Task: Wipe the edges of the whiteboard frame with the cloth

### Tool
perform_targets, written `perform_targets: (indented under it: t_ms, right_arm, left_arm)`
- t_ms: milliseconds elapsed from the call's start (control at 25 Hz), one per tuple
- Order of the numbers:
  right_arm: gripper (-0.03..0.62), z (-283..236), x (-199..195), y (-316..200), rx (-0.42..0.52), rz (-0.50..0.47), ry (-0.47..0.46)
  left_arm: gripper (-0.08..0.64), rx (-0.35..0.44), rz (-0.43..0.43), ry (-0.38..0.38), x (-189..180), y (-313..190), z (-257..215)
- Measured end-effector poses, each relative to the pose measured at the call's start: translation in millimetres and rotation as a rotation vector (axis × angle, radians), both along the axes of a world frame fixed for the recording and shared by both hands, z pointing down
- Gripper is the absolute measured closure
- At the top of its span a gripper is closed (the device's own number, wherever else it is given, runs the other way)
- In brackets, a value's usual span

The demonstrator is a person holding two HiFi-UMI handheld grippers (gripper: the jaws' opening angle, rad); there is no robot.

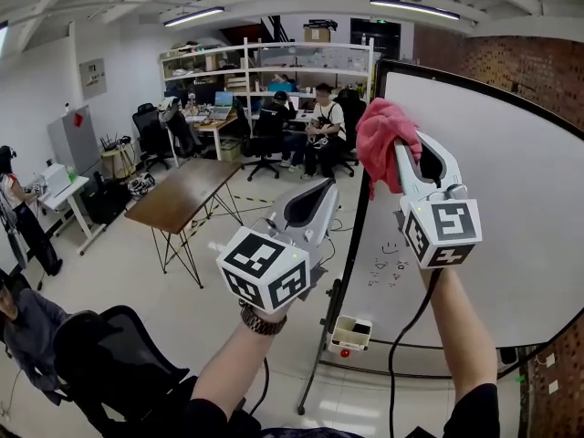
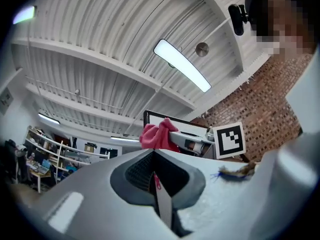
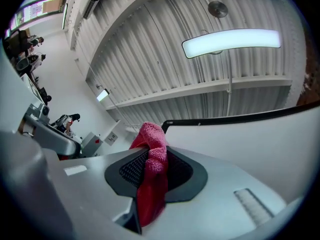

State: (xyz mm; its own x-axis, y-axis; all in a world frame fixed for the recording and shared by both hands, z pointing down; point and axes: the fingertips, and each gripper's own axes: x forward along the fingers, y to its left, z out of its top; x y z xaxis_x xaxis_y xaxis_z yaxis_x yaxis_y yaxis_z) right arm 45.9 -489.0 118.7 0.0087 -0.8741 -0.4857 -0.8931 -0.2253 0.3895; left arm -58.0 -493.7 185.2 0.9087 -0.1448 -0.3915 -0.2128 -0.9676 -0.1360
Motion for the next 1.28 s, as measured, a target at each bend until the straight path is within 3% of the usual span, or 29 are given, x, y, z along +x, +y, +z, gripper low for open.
perform_targets:
  t_ms: [120,240,480,640,960,1280]
  right_arm:
    - [0.512,52,-10,-4,-0.093,-0.010,0.032]
    - [0.512,112,-21,-11,-0.198,-0.021,0.027]
    - [0.511,257,-26,-38,-0.466,-0.031,-0.095]
    - [0.511,365,-27,-42,-0.650,-0.027,-0.173]
    - [0.509,491,-49,-34,-0.927,-0.054,-0.198]
    - [0.509,546,-64,-12,-1.051,-0.069,-0.259]
  left_arm:
    - [0.557,-0.050,0.015,-0.041,10,6,47]
    - [0.557,-0.149,0.015,-0.077,5,3,103]
    - [0.557,-0.361,-0.038,-0.201,-7,-15,238]
    - [0.557,-0.499,-0.014,-0.312,-10,0,324]
    - [0.557,-0.550,-0.001,-0.391,-10,11,358]
    - [0.557,-0.592,-0.004,-0.455,-19,12,389]
